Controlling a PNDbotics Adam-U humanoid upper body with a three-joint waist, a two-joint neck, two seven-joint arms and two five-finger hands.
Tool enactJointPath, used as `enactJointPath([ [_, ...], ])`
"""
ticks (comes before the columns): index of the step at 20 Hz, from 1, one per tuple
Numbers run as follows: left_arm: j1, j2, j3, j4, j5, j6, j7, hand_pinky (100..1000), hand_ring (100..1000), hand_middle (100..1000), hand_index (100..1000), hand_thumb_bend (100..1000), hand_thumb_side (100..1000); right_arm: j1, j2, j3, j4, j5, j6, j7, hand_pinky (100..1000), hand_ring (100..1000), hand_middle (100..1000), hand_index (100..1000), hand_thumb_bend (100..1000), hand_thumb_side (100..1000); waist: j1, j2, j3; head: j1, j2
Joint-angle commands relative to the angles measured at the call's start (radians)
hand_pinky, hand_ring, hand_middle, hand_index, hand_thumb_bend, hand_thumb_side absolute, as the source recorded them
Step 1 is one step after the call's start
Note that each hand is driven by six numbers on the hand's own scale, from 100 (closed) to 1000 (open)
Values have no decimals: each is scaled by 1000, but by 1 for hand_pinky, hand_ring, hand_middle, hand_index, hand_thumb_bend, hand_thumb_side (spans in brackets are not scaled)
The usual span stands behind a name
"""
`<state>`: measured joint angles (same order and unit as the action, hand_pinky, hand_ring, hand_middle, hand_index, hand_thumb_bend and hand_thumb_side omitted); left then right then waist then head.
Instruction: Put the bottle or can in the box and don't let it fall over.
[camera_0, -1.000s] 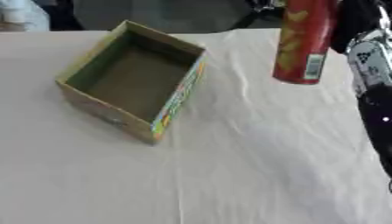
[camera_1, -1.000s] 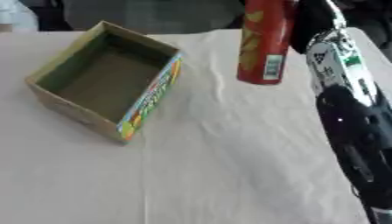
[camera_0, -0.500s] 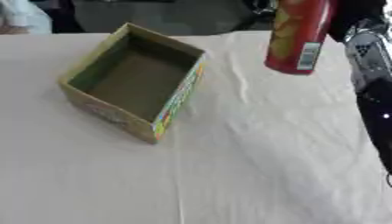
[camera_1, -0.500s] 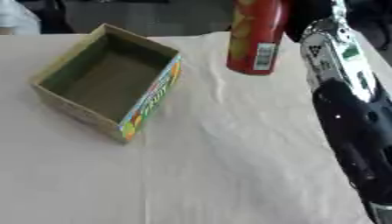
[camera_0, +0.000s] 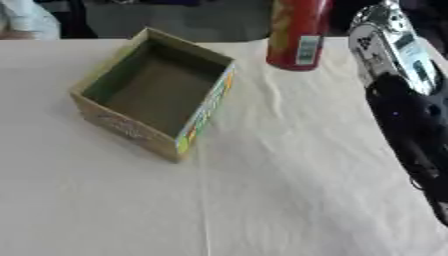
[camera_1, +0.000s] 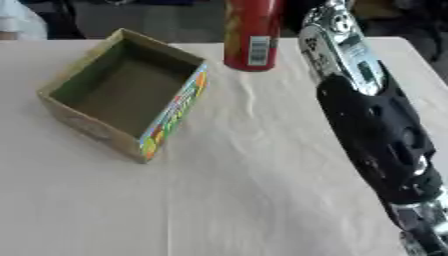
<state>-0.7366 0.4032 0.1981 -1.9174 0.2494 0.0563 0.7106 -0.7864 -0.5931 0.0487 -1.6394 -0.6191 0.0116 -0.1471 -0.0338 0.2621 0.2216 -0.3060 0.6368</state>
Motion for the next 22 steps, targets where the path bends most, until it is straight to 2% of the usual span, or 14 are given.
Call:
enactJointPath([
  [1,-8,18,-5,-18,-5,0,-6,780,1000,872,704,301,942,-36,0,16,21,30,-16,-13,850,334,411,269,100,302,0,-29,6,-13,8],
  [3,-9,17,-6,-20,-4,1,-7,779,1000,872,703,300,941,-49,12,30,38,46,-20,-12,828,333,411,268,100,295,-2,-30,14,-19,10],
  [4,-9,16,-7,-21,-4,1,-7,779,1000,872,703,300,941,-55,18,36,47,52,-21,-11,807,332,410,269,100,232,-4,-30,18,-22,11],
  [5,-10,16,-7,-21,-4,1,-8,779,1000,872,703,300,940,-61,24,42,56,57,-21,-9,791,329,410,269,100,273,-5,-30,21,-25,11],
  [11,-11,13,-10,-26,-4,2,-8,780,1000,871,702,302,940,-82,48,69,88,84,-27,10,792,323,398,258,100,212,-11,-34,37,-39,16],
  [18,-19,4,-15,-34,-2,0,-11,780,1000,870,701,303,939,-111,90,98,144,103,-24,5,795,325,381,249,100,241,-17,-30,67,-61,24],
  [22,-25,-5,-20,-38,-1,2,-16,780,1000,871,699,303,939,-124,113,108,178,113,-21,-2,792,320,363,238,100,309,-22,-26,89,-79,26],
])
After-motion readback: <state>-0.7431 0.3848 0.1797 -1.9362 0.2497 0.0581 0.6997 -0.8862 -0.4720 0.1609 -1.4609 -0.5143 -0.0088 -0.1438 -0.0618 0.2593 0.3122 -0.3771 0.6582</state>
